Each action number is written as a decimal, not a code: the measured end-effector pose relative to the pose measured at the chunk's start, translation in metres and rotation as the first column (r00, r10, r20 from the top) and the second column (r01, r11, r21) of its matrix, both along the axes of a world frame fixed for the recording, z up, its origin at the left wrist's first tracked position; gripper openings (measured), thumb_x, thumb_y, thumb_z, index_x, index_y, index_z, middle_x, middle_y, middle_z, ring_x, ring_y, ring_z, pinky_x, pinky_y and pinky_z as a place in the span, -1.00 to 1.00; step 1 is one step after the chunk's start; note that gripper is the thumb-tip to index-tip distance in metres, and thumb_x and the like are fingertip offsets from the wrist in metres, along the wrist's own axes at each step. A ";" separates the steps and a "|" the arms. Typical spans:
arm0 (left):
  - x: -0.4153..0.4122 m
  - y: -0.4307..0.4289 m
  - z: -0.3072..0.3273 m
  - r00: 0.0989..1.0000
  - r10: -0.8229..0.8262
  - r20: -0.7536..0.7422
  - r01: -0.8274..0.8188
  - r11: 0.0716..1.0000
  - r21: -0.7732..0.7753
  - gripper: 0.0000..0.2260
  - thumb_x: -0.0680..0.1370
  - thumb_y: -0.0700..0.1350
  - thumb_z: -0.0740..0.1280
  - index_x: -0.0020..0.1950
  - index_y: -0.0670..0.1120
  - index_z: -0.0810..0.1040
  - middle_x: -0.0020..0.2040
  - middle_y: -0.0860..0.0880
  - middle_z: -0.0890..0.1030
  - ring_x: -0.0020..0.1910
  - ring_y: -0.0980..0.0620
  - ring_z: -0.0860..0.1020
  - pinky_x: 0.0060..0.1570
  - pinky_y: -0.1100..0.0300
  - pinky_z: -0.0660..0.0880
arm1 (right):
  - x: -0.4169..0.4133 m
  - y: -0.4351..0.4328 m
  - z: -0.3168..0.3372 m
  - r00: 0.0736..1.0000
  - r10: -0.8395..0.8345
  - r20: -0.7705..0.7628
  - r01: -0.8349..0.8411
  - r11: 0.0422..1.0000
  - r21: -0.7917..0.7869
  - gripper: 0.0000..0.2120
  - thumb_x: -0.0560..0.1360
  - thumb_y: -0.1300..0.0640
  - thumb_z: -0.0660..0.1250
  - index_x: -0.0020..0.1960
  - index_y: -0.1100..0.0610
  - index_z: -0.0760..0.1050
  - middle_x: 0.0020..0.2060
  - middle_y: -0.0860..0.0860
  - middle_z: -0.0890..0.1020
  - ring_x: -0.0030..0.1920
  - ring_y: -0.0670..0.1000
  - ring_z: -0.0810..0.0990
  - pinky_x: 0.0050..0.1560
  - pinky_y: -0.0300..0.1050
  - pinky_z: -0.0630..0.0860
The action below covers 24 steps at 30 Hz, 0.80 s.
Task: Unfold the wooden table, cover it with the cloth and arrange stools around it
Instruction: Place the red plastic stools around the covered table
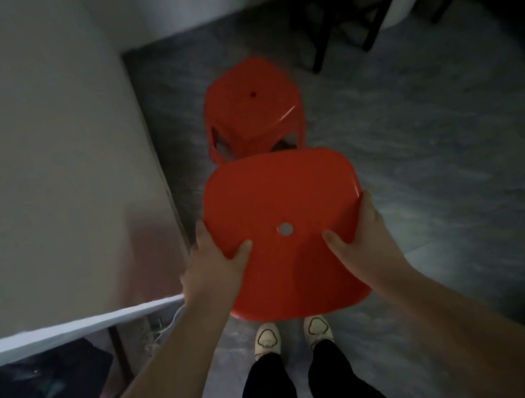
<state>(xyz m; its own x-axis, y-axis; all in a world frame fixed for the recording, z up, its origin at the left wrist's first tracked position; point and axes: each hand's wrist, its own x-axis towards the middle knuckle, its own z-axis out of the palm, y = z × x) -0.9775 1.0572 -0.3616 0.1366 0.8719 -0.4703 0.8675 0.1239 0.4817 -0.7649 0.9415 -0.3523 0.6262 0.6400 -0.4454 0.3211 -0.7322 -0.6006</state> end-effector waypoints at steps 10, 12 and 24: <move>0.006 -0.031 0.174 0.933 -0.314 0.174 0.255 0.922 0.293 -0.17 0.53 0.26 0.27 0.63 0.02 -0.11 0.48 -0.22 0.31 0.39 -0.31 0.35 0.37 -0.19 0.33 | -0.033 -0.087 0.175 0.960 -0.246 0.132 0.201 0.938 0.283 -0.06 0.44 -0.18 0.40 0.60 -0.15 -0.14 0.48 0.02 0.30 0.43 0.05 0.36 0.38 0.00 0.35; 0.011 -0.033 0.195 0.887 -0.416 0.202 0.321 0.869 0.377 -0.23 0.54 0.26 0.26 0.62 0.08 -0.04 0.48 -0.21 0.33 0.41 -0.29 0.34 0.41 -0.16 0.29 | -0.041 -0.109 0.194 0.945 -0.282 0.166 0.224 0.928 0.298 -0.09 0.47 -0.17 0.39 0.59 -0.20 -0.14 0.50 0.00 0.23 0.43 0.04 0.34 0.33 -0.06 0.32; 0.076 -0.154 0.254 0.627 -0.751 0.207 0.623 0.643 0.445 -0.32 0.55 0.23 0.26 0.59 0.26 0.00 0.36 -0.16 0.37 0.31 -0.16 0.42 0.28 0.03 0.34 | -0.066 -0.271 0.233 0.741 -0.626 0.242 0.522 0.764 0.379 -0.19 0.47 -0.19 0.38 0.58 -0.23 0.02 0.46 0.05 0.24 0.40 0.05 0.37 0.32 -0.09 0.33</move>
<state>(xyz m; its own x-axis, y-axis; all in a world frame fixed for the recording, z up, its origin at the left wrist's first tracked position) -0.9016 0.9031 -0.1075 0.8488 0.5287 0.0063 0.3963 -0.6440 0.6544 -0.8305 0.6700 -0.1192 0.9862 0.1656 -0.0038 0.1093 -0.6680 -0.7361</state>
